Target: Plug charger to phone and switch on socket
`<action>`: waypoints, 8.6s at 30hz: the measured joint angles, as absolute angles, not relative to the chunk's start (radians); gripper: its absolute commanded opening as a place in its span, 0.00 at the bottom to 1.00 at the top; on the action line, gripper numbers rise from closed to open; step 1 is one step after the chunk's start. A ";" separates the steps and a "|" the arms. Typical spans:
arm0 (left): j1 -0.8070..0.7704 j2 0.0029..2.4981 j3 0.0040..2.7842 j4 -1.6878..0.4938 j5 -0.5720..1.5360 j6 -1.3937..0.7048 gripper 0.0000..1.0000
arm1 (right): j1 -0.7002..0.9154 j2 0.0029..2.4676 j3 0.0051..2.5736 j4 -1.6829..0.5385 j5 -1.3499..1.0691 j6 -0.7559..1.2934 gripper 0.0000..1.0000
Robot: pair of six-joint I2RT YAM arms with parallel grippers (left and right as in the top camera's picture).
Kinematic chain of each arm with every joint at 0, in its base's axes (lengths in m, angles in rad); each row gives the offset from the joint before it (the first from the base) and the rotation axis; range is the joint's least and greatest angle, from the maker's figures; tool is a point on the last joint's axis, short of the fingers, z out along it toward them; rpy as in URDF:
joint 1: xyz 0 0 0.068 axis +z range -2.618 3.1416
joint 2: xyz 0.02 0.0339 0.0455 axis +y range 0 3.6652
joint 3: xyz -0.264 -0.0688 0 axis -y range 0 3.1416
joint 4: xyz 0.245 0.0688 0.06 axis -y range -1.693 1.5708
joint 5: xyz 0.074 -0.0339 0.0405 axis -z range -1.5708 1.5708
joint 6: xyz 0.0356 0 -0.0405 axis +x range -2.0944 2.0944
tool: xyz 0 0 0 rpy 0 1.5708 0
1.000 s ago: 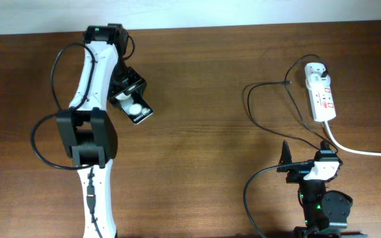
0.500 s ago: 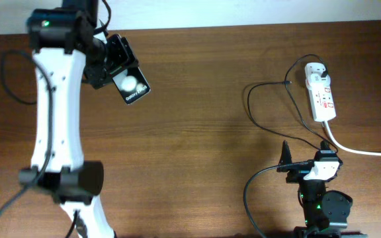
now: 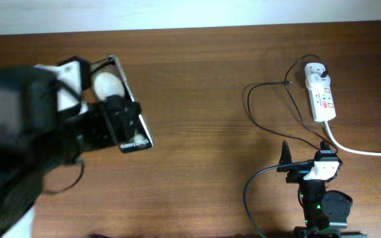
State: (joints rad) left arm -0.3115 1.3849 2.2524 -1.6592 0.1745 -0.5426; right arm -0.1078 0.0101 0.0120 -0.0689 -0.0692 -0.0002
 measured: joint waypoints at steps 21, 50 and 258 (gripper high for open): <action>-0.203 1.633 1.449 -1.118 0.836 -0.667 0.57 | -0.108 0.011 0.012 -0.069 -0.069 0.000 0.99; -0.105 1.633 1.448 -1.039 0.936 -0.714 0.57 | -0.107 0.484 0.628 -0.533 -0.835 0.610 0.99; -0.133 1.306 0.863 -0.551 0.752 -0.804 0.00 | 0.353 2.180 1.574 -0.776 0.156 0.543 0.27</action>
